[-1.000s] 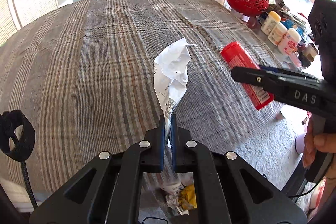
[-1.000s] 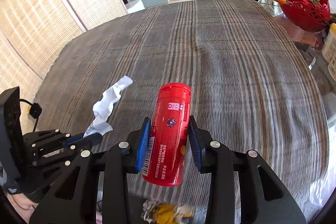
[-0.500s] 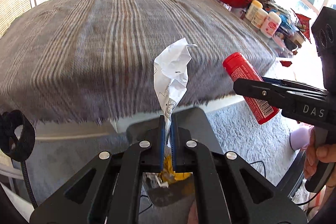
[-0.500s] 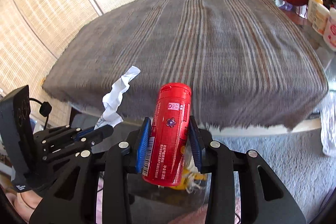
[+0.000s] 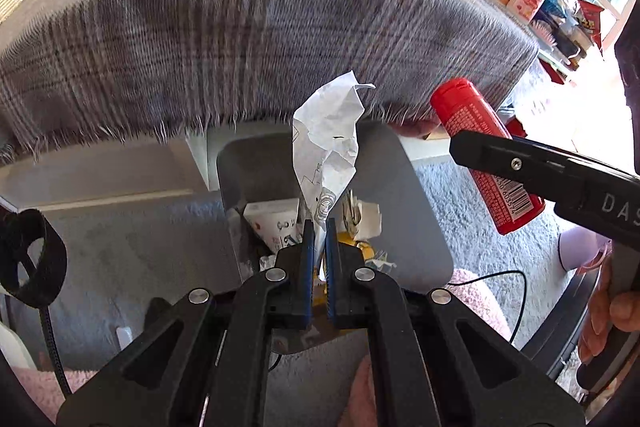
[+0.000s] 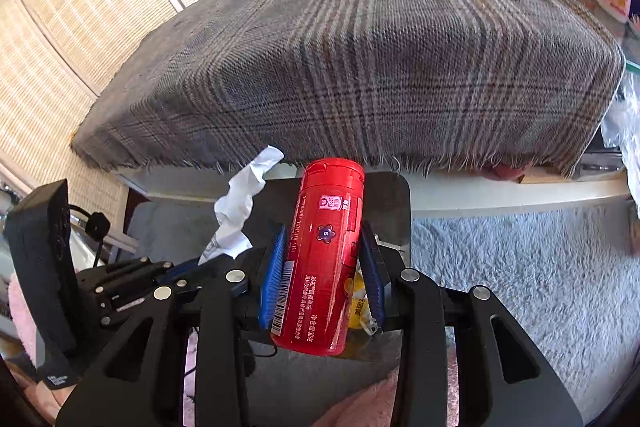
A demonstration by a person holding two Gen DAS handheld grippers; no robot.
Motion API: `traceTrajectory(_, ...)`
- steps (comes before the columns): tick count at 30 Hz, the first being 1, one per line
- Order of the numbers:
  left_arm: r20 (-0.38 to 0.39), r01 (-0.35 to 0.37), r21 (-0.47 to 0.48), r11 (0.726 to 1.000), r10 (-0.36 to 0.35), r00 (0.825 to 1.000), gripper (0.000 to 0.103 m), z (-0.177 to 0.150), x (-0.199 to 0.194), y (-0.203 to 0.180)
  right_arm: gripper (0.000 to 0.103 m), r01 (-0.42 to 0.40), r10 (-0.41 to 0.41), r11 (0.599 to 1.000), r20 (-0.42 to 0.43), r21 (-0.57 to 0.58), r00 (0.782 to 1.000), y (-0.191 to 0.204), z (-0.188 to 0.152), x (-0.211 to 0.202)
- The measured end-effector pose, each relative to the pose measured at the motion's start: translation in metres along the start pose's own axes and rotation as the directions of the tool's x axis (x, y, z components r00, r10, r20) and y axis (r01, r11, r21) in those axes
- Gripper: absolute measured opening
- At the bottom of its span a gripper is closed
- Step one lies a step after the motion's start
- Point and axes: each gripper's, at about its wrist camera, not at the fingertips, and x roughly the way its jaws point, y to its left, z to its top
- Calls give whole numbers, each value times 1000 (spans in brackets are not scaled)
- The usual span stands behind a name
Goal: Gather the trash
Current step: 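Lower the white wrapper and red tube into the grey bin and open both grippers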
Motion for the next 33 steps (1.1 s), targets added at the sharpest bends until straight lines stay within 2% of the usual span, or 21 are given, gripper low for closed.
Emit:
traceTrajectory(2, -8, -3, 10, 1000, 3, 1000, 4, -2, 6, -3, 37, -18, 18, 1000, 4, 11, 1000, -2, -5, 8)
traceTrajectory(7, -21, 5, -7, 1000, -5, 1000, 4, -3, 15, 3, 37, -4, 4, 1000, -28, 20, 1000, -2, -16, 28)
traceTrajectory(21, -52, 20, -24, 1000, -21, 998, 7, -2, 31, 4, 39, 4, -2, 998, -27, 67, 1000, -7, -13, 31)
traceTrajectory(23, -55, 15, -26, 1000, -17, 998, 16, -2, 31, 5, 44, 12, -10, 997, -26, 79, 1000, -9, -13, 31)
traceTrajectory(24, -56, 13, -27, 1000, -14, 998, 18, -3, 30, 8, 52, 19, -17, 996, -23, 84, 1000, -10, -13, 31)
traceTrajectory(26, -50, 7, -29, 1000, -9, 999, 35, -3, 30, 8, 61, 29, -28, 995, -19, 91, 999, -11, -14, 31)
traceTrajectory(27, -46, 2, -28, 1000, -3, 999, 46, 0, 31, 6, 62, 31, -30, 995, -19, 94, 999, -12, -14, 31)
traceTrajectory(28, -40, -7, -29, 1000, 6, 999, 53, 1, 30, 6, 63, 34, -32, 995, -18, 96, 999, -12, -14, 31)
traceTrajectory(30, -28, -20, -35, 999, 19, 999, 68, 2, 28, 8, 72, 37, -36, 994, -12, 102, 999, -14, -13, 29)
traceTrajectory(31, -25, -27, -40, 999, 26, 999, 71, 2, 28, 8, 76, 41, -40, 994, -7, 106, 999, -14, -12, 28)
traceTrajectory(33, -19, -38, -48, 998, 38, 999, 80, 3, 26, 10, 88, 49, -50, 992, 2, 114, 999, -17, -11, 26)
